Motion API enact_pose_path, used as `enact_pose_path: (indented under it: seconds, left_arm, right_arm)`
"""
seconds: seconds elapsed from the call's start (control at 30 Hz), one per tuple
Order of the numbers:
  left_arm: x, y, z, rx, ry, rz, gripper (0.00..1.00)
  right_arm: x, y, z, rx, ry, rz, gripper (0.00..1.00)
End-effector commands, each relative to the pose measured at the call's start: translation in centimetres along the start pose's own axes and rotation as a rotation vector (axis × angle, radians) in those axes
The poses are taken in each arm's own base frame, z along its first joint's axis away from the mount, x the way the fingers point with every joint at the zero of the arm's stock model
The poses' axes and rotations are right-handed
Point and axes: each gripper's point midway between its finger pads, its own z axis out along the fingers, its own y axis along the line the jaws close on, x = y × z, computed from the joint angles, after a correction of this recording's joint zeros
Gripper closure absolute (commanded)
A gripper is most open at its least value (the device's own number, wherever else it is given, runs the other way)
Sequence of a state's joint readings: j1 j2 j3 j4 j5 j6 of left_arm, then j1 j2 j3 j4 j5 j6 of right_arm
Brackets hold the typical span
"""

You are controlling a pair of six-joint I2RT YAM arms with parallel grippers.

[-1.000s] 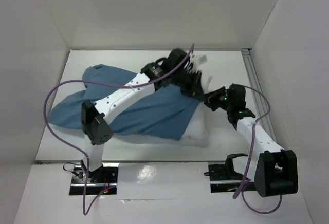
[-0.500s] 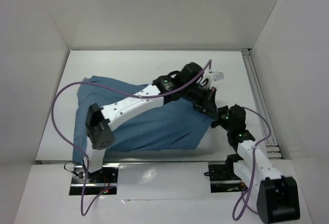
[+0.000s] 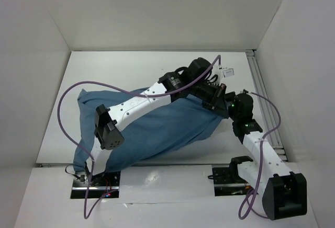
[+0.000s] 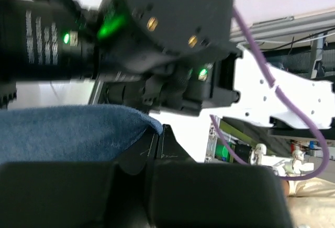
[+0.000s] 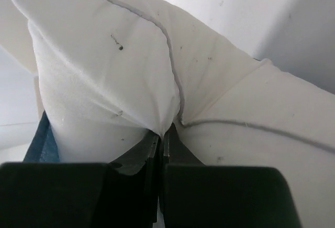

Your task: Put the pillow into the pillowcase

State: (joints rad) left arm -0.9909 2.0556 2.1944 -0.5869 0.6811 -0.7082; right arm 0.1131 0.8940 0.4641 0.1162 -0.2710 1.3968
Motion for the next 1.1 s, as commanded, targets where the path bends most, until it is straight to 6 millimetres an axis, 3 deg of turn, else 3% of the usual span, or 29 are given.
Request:
enact_pose_path:
  seconds: [0.0, 0.03, 0.07, 0.1, 0.13, 0.17, 0.23, 0.27, 0.3, 0.33, 0.37, 0.4, 0.43, 0.47, 0.5, 0.57, 0.6, 0.7, 0.73, 0.8, 0.83, 0.9, 0.93, 1.0, 1.07]
  left_arm:
    - [-0.3, -1.9, -2.3, 0.076, -0.024, 0.040, 0.89]
    - [-0.5, -1.6, -3.8, 0.050, -0.041, 0.034, 0.74]
    - [-1.0, 0.0, -5.3, 0.007, -0.064, 0.017, 0.61]
    - [-1.4, 0.2, -6.5, -0.023, -0.088, 0.048, 0.39]
    - [-1.8, 0.5, -7.7, -0.062, -0.114, 0.056, 0.31]
    - [-2.1, 0.8, -10.2, -0.138, -0.156, 0.052, 0.24]
    - [-2.4, 1.1, -12.8, -0.219, -0.199, 0.074, 0.19]
    - [-2.2, 2.4, -14.8, -0.318, -0.222, 0.030, 0.19]
    - [-1.8, 1.6, -16.8, -0.353, -0.254, 0.043, 0.19]
    - [-1.3, 1.6, -17.8, -0.390, -0.269, 0.039, 0.19]
    - [-1.2, 2.6, -19.4, -0.475, -0.313, 0.028, 0.19]
    - [0.6, 4.2, -19.6, -0.527, -0.291, -0.016, 0.19]
    - [1.7, 3.7, -21.5, -0.556, -0.323, -0.027, 0.19]
    - [2.6, 4.9, -22.4, -0.630, -0.342, -0.059, 0.19]
    - [4.9, 7.5, -22.6, -0.703, -0.302, -0.123, 0.19]
    - [7.8, 9.2, -24.2, -0.803, -0.319, -0.190, 0.19]
    - [10.4, 12.9, -24.9, -0.933, -0.297, -0.252, 0.19]
    - [13.8, 15.6, -26.4, -1.043, -0.346, -0.350, 0.19]
    - [16.1, 17.3, -25.8, -1.066, -0.316, -0.401, 0.19]
    - [16.6, 18.0, -25.0, -1.032, -0.337, -0.403, 0.18]
    - [17.8, 19.0, -24.3, -1.029, -0.314, -0.414, 0.16]
    - [18.0, 19.7, -23.3, -0.981, -0.315, -0.423, 0.14]
    - [17.7, 20.6, -22.6, -0.976, -0.324, -0.418, 0.14]
    - [16.9, 21.3, -21.8, -0.956, -0.333, -0.422, 0.22]
    - [14.8, 21.6, -21.5, -0.944, -0.359, -0.379, 0.24]
  right_arm:
    - [1.5, -2.7, -0.2, 0.065, 0.059, 0.011, 1.00]
    - [1.6, -3.3, -0.5, 0.076, 0.061, -0.005, 1.00]
    - [1.7, -3.0, -1.1, 0.057, 0.060, -0.062, 1.00]
    - [1.1, -3.4, -1.5, 0.068, 0.042, -0.090, 0.95]
    - [1.0, -4.0, -1.9, 0.102, 0.042, -0.121, 0.67]
    - [0.9, -3.9, -2.3, 0.112, 0.050, -0.161, 0.48]
    - [0.7, -4.2, -3.1, 0.183, 0.089, -0.299, 0.25]
    - [0.7, -4.5, -3.3, 0.218, 0.109, -0.343, 0.15]
    - [0.3, -4.1, -3.2, 0.244, 0.136, -0.444, 0.13]
    - [0.1, -5.8, -4.0, 0.343, 0.159, -0.458, 0.11]
    - [-0.1, -6.3, -4.3, 0.381, 0.177, -0.488, 0.09]
    - [-0.4, -6.3, -4.4, 0.407, 0.198, -0.553, 0.08]
    - [-0.4, -7.5, -5.4, 0.473, 0.213, -0.563, 0.08]
    - [-0.4, -8.1, -5.9, 0.503, 0.224, -0.571, 0.06]
    - [-0.5, -7.8, -6.4, 0.504, 0.222, -0.601, 0.06]
    - [-0.4, -8.3, -7.9, 0.548, 0.231, -0.604, 0.04]
    - [-0.2, -8.4, -8.4, 0.551, 0.233, -0.603, 0.04]
    - [0.3, -8.9, -10.2, 0.573, 0.234, -0.599, 0.04]
    - [0.6, -9.2, -10.7, 0.570, 0.232, -0.600, 0.04]
    - [1.8, -9.5, -11.2, 0.543, 0.275, -0.574, 0.06]
    - [2.5, -10.1, -11.5, 0.527, 0.299, -0.565, 0.06]
    - [4.1, -10.3, -11.7, 0.463, 0.369, -0.540, 0.10]
    - [5.0, -11.2, -11.8, 0.446, 0.394, -0.509, 0.12]
    - [6.2, -10.8, -11.2, 0.352, 0.435, -0.476, 0.19]
    - [7.0, -11.2, -10.6, 0.314, 0.457, -0.415, 0.34]
